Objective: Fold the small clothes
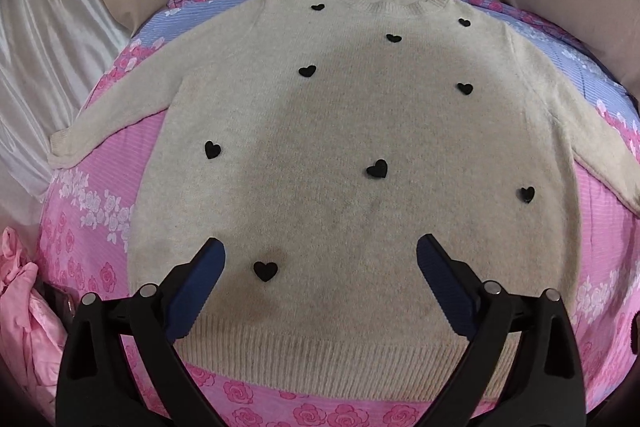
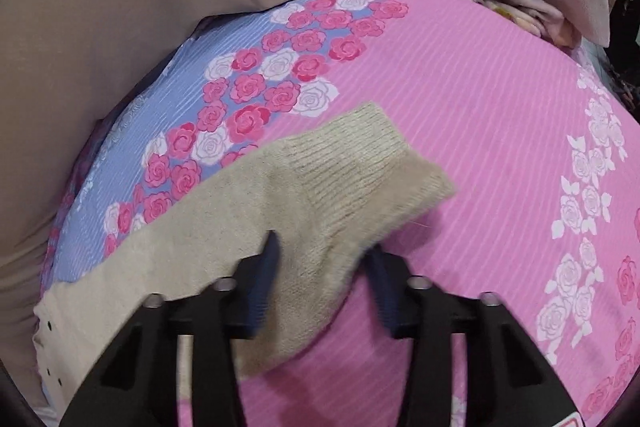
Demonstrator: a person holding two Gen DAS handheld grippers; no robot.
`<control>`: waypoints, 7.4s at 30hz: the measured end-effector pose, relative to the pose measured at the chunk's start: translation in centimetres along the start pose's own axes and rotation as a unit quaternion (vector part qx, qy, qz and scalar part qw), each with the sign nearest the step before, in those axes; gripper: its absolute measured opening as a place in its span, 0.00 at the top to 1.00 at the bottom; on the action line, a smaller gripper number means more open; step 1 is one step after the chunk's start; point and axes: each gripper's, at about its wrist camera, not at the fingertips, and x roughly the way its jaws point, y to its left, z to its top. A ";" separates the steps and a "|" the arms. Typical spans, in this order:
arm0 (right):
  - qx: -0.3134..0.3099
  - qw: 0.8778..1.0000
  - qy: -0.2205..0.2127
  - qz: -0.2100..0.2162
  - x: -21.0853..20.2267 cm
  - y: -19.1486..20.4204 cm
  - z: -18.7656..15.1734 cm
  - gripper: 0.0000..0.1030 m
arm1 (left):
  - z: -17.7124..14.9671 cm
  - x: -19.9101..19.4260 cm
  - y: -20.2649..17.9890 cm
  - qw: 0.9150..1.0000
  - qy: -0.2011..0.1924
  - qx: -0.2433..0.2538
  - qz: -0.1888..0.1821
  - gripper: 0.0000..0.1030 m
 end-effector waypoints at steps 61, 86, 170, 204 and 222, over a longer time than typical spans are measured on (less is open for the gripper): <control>-0.292 0.938 0.128 0.135 1.0 30.2 -16.9 0.86 | 5.8 6.2 20.4 0.931 -0.013 -0.335 -0.141 0.08; -0.412 0.888 0.125 0.162 -11.8 29.9 -28.5 0.44 | 13.1 8.9 41.8 0.870 -0.203 -0.447 -0.055 0.91; -0.285 0.941 0.105 0.150 0.7 32.2 -14.2 0.58 | 24.9 16.6 15.8 0.988 -0.027 -0.151 -0.031 0.77; -0.277 0.932 0.186 0.144 -14.1 9.5 -35.5 0.50 | -5.0 6.5 17.4 0.990 0.073 -0.092 -0.079 0.27; -0.261 0.937 0.183 0.143 -13.9 9.0 -35.2 0.56 | -7.2 5.6 19.4 0.986 0.084 -0.108 -0.098 0.12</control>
